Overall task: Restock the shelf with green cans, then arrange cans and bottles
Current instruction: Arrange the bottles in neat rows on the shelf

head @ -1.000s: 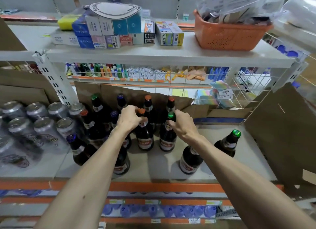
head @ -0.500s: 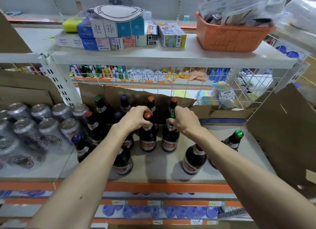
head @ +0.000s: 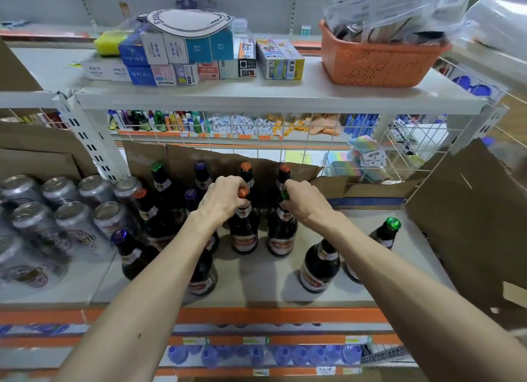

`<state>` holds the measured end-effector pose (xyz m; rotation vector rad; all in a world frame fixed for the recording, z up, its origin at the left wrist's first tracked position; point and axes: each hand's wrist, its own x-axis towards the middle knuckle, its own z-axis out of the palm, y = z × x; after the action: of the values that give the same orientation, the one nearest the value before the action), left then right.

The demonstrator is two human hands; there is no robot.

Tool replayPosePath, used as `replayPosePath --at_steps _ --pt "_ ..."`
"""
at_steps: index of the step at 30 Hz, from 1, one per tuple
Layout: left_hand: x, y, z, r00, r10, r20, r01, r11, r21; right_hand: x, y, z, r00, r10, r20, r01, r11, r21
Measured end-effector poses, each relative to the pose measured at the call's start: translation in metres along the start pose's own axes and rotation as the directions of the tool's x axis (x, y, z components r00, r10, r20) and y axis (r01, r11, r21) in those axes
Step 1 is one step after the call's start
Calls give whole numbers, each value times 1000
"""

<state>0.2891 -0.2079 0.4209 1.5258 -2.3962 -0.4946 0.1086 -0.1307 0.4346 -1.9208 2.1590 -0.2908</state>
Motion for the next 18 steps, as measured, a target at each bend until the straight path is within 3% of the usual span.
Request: replayPosePath --at_steps 18 --pt "-5 -3 -5 997 66 45 -67 998 18 -3 -1 2 998 54 -33 -53 997 54"
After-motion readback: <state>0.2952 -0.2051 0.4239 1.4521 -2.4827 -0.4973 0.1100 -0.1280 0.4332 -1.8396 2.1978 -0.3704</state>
